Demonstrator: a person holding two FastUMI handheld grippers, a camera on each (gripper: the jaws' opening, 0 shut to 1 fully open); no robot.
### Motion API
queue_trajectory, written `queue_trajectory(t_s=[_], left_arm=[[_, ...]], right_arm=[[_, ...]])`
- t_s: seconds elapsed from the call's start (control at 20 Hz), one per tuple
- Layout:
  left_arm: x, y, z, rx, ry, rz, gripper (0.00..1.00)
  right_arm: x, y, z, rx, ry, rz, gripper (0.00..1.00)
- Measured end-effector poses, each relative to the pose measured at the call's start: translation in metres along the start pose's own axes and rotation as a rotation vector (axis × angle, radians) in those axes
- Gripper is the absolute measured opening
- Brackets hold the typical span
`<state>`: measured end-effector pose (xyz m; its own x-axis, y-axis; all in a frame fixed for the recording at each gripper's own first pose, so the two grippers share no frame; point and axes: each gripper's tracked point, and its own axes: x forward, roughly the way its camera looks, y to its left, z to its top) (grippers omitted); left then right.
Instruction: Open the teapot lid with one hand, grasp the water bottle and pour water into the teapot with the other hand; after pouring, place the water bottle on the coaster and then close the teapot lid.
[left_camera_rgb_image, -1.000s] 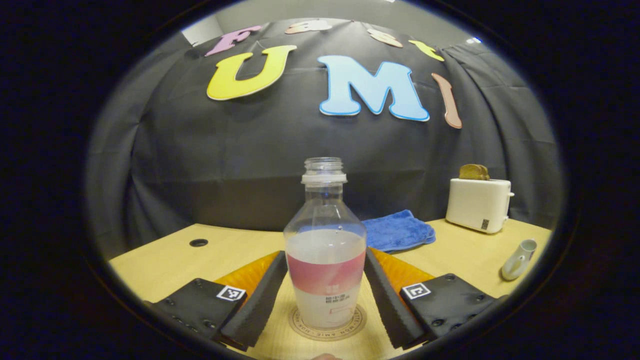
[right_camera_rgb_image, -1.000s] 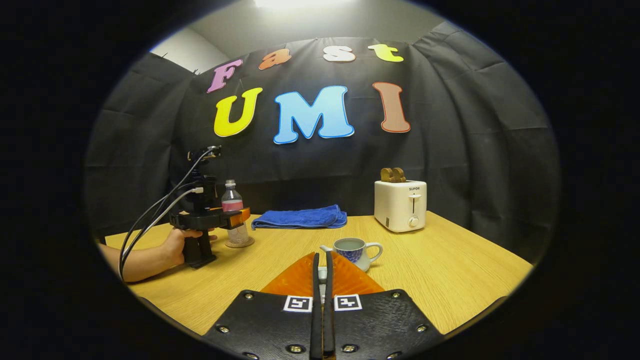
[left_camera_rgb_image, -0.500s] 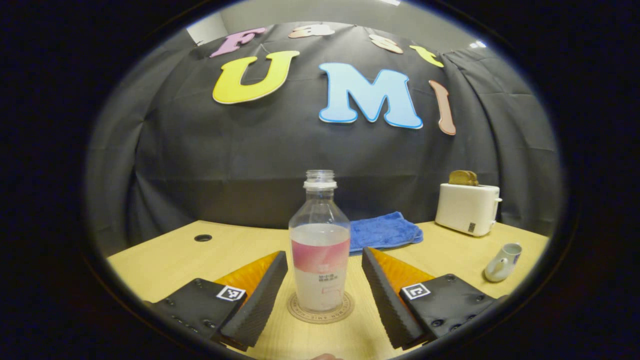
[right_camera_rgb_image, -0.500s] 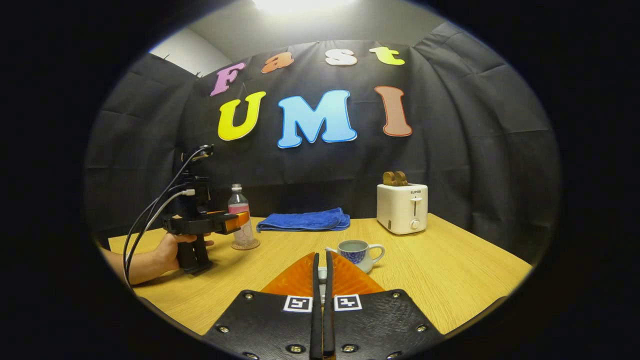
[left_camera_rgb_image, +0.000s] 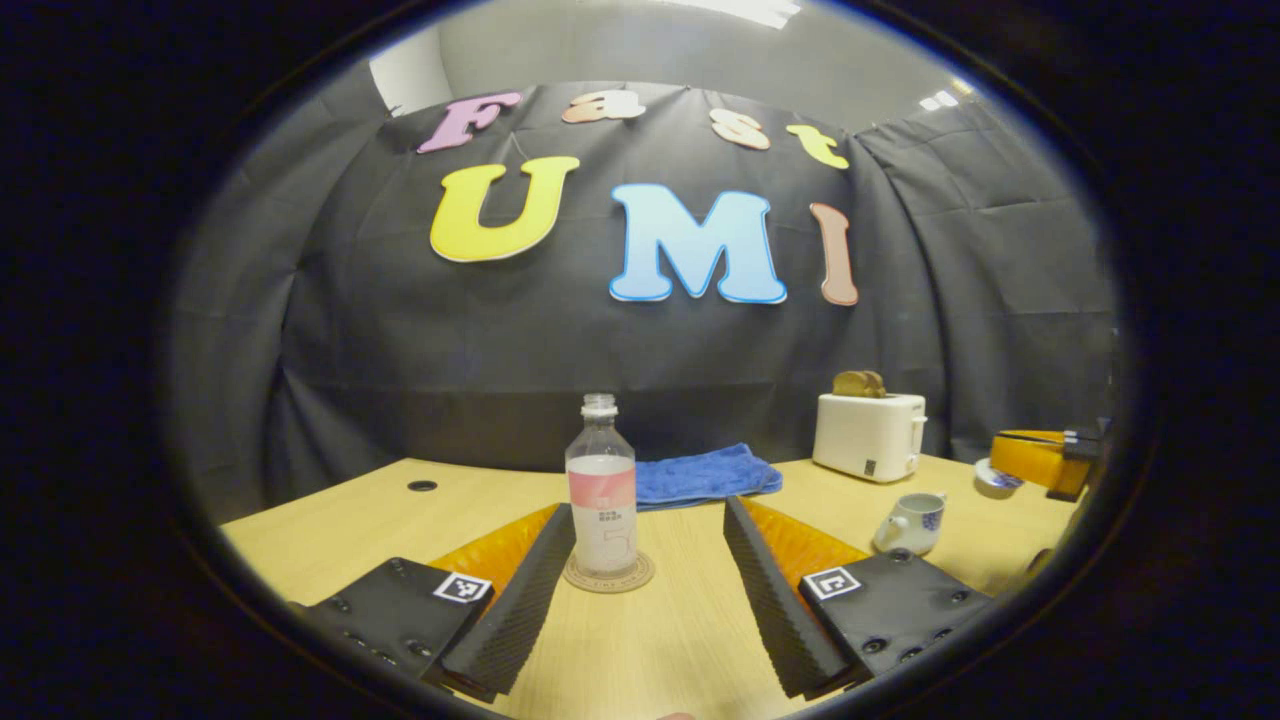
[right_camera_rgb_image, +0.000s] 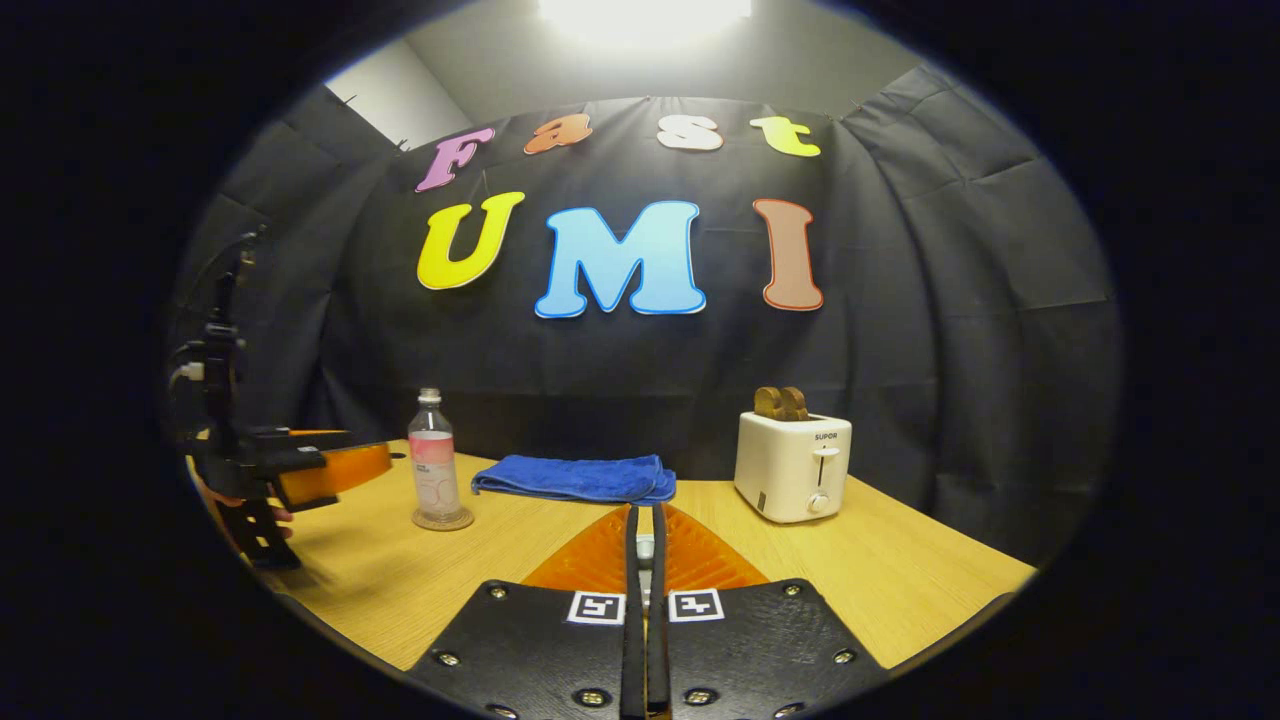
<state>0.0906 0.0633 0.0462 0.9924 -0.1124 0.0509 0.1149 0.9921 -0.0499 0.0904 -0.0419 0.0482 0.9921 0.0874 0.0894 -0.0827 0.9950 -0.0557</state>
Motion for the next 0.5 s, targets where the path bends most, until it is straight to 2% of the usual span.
queue_trajectory(t_s=[0.15,0.25,0.35,0.5], left_arm=[[-0.027,-0.005,0.010,-0.029,-0.023,-0.020,1.00],[-0.039,-0.002,0.010,-0.014,-0.040,-0.019,1.00],[-0.041,0.002,-0.002,0.006,-0.036,-0.008,1.00],[-0.040,-0.001,-0.020,-0.025,0.004,-0.024,1.00]], right_arm=[[0.030,-0.007,-0.008,0.013,0.020,-0.020,0.01],[0.046,-0.011,-0.018,0.036,0.049,-0.033,0.01],[0.055,-0.012,-0.027,0.046,0.079,-0.038,0.01],[0.065,-0.014,-0.041,0.025,0.111,-0.048,0.01]])
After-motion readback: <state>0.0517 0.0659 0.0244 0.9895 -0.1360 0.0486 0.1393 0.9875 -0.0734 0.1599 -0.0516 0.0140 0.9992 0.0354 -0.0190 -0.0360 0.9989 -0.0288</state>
